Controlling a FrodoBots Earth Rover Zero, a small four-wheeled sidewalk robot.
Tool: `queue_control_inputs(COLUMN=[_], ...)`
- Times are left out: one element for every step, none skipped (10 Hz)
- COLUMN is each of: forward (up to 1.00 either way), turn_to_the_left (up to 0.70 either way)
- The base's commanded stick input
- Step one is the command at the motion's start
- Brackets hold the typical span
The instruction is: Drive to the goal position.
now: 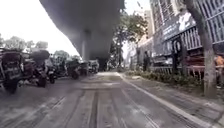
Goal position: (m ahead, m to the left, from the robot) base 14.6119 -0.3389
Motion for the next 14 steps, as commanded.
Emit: queue_control_inputs(forward=[0.70, 0.70, 0.70, 0.70, 0.70, 0.70, 0.70, 0.70, 0.70, 0.70, 0.70, 0.70, 0.70, 0.70], turn_to_the_left=[0.14, 0.14, 0.08, 0.01, 0.00, 0.00, 0.00, 0.00, 0.00, 0.00, 0.00, 0.00, 0.00, 0.00])
